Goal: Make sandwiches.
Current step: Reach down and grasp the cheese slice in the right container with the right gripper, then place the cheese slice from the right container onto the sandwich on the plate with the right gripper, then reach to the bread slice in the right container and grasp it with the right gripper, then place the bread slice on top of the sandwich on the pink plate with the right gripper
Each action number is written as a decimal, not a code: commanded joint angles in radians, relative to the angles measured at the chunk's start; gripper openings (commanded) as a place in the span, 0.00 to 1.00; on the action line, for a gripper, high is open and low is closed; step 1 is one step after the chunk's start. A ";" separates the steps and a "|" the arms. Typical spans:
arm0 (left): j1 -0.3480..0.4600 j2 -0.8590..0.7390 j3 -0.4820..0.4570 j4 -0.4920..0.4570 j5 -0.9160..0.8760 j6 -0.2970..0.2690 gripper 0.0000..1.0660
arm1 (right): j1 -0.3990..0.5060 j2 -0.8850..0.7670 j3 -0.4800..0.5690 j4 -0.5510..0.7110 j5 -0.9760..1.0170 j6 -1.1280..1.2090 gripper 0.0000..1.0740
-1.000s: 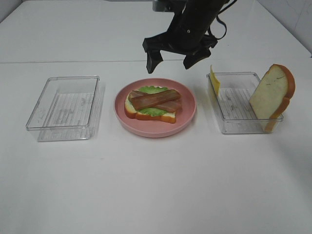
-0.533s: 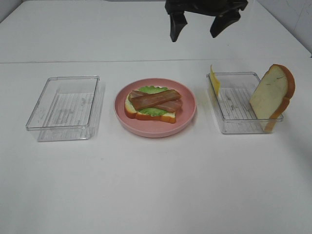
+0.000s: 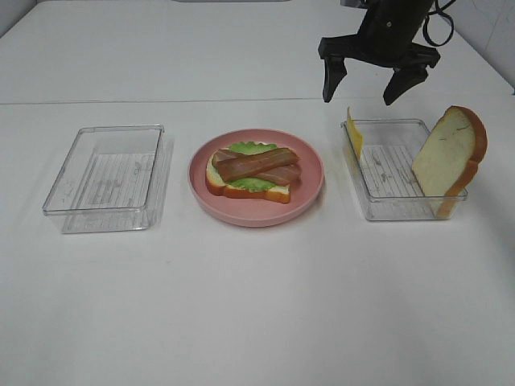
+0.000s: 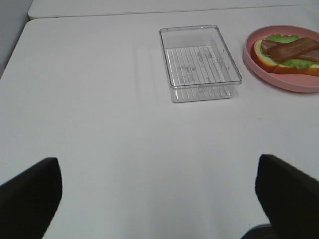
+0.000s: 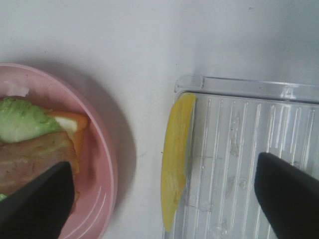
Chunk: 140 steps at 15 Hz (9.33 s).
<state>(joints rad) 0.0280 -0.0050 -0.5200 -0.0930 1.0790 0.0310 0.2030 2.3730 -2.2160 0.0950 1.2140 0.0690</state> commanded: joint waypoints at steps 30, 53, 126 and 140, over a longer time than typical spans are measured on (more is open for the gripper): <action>-0.002 -0.021 0.003 -0.010 -0.004 -0.005 0.92 | -0.007 0.110 -0.009 0.020 0.043 0.016 0.00; -0.002 -0.021 0.003 -0.010 -0.004 -0.005 0.92 | -0.007 -0.107 0.248 1.113 -0.004 -0.491 0.00; -0.002 -0.021 0.003 -0.010 -0.004 -0.005 0.92 | -0.217 -0.228 0.516 -0.070 -0.046 0.005 0.79; -0.002 -0.021 0.003 -0.010 -0.004 -0.005 0.92 | -0.217 -0.240 0.516 -0.066 0.016 0.018 0.00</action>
<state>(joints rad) 0.0280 -0.0050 -0.5200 -0.0930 1.0790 0.0310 -0.0120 2.1410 -1.6980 0.0330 1.1840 0.0840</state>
